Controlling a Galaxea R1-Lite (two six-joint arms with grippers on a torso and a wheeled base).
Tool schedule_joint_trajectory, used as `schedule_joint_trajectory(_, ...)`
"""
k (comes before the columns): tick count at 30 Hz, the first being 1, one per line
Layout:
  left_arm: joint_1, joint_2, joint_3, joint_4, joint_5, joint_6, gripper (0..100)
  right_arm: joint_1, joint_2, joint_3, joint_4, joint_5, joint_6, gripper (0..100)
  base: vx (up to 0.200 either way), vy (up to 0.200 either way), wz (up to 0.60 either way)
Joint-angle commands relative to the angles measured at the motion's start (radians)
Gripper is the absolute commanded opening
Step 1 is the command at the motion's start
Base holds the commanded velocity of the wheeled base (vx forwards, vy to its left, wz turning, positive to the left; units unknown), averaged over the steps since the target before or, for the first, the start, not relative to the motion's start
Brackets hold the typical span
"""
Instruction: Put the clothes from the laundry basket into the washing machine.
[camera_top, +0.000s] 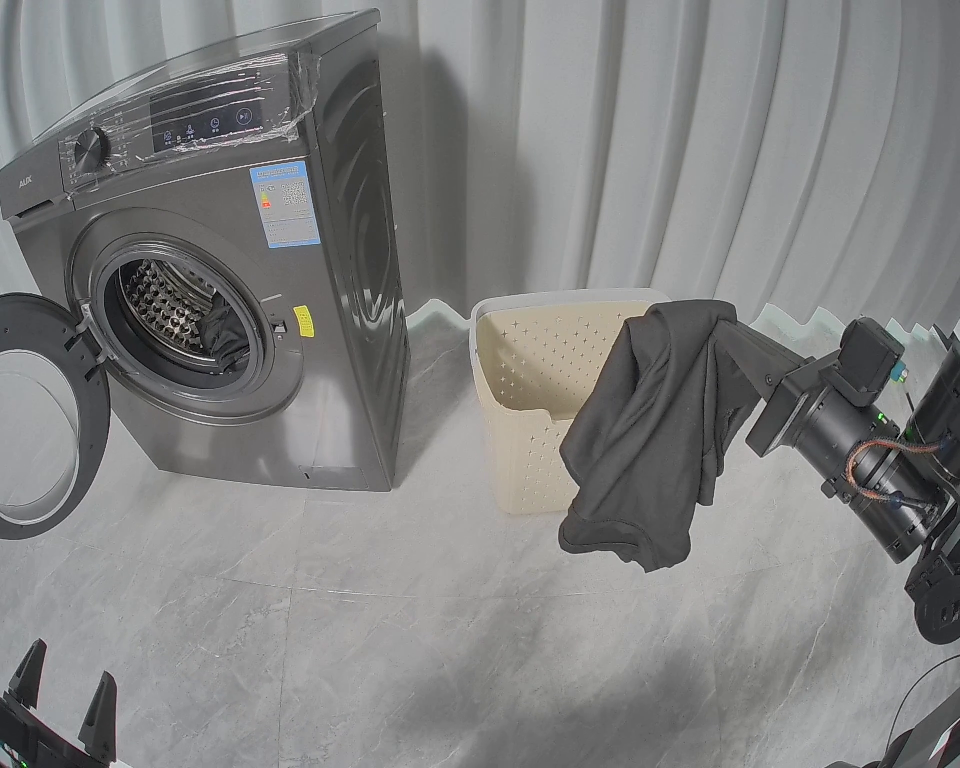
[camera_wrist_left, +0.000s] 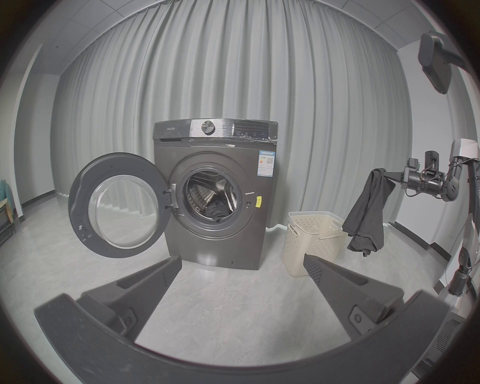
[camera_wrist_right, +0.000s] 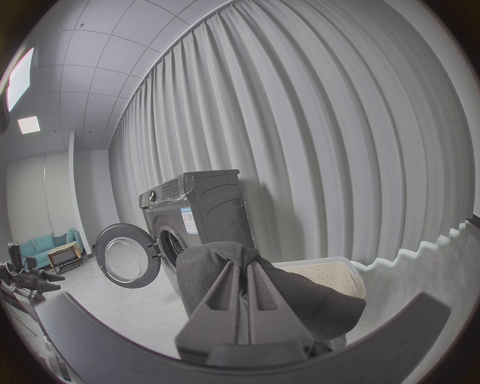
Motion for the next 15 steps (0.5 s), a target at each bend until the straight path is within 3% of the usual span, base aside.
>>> schedule_joint_trajectory(1, 0.0, -0.016, 0.008, -0.001, 0.0, 0.001, 100, 0.001, 0.001, -0.001, 0.0, 0.001, 0.0, 0, 0.0, 0.2, 0.0)
schedule_joint_trajectory(15, 0.0, -0.016, 0.008, 0.0, -0.006, 0.006, 100, 0.001, 0.003, 0.001, 0.0, 0.001, 0.0, 0, 0.0, 0.2, 0.0)
